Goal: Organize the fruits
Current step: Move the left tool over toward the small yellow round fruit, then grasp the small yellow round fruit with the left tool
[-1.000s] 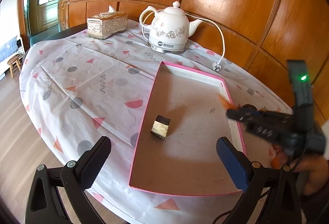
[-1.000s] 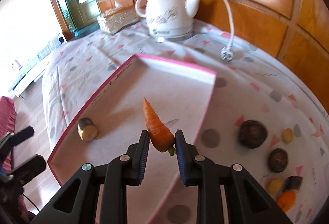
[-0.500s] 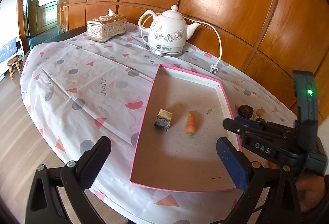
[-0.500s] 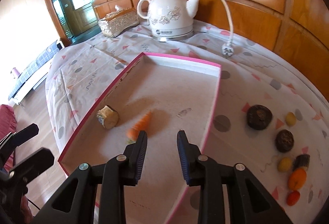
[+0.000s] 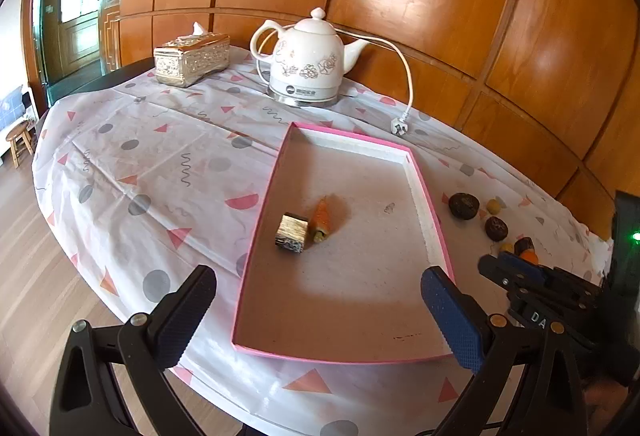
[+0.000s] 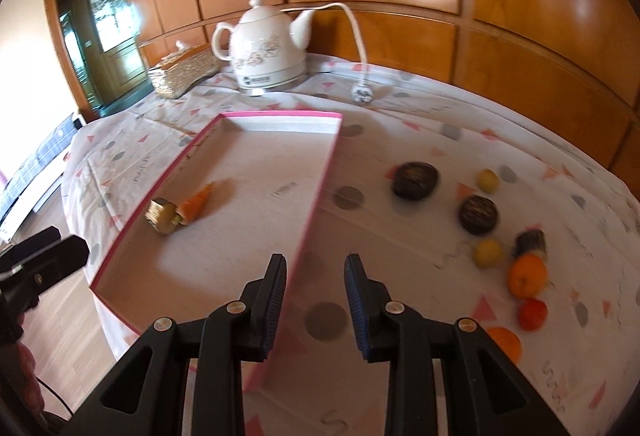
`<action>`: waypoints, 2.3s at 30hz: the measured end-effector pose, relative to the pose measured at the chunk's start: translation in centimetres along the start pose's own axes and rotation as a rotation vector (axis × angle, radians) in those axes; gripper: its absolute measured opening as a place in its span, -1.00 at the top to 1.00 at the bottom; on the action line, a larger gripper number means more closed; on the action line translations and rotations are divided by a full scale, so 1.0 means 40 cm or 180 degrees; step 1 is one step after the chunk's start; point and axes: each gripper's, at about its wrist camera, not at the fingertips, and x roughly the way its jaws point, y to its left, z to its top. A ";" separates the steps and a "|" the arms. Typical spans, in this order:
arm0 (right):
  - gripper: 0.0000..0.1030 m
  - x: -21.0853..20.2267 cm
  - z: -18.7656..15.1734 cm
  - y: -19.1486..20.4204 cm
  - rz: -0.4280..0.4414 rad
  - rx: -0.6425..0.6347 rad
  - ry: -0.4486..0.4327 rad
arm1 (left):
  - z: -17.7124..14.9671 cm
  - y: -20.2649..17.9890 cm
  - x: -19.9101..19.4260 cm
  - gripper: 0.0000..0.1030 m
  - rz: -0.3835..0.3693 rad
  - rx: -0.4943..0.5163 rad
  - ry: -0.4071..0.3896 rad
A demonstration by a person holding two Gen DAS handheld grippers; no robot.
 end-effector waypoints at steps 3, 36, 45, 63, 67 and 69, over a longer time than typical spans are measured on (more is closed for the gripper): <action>0.42 -0.019 -0.022 -0.024 -0.0072 0.0100 -0.0040 | -0.003 -0.012 0.001 -0.99 -0.0006 0.0048 0.0015; 0.39 -0.189 -0.309 -0.442 -0.1335 0.1340 -0.0063 | 0.088 -0.308 0.159 -0.69 -0.0753 0.0923 0.0791; 0.39 -0.180 -0.313 -0.451 -0.1342 0.1274 -0.0084 | 0.152 -0.500 0.282 0.02 -0.0942 0.1261 0.0858; 0.39 -0.165 -0.305 -0.465 -0.1179 0.1189 -0.0032 | 0.179 -0.803 0.622 0.20 -0.0872 0.1589 0.1351; 0.39 -0.159 -0.306 -0.468 -0.1154 0.1192 -0.0004 | 0.174 -0.809 0.665 0.51 -0.0836 0.1536 0.1366; 0.39 -0.156 -0.308 -0.469 -0.1140 0.1195 0.0010 | 0.178 -0.794 0.655 0.52 -0.0934 0.1453 0.1314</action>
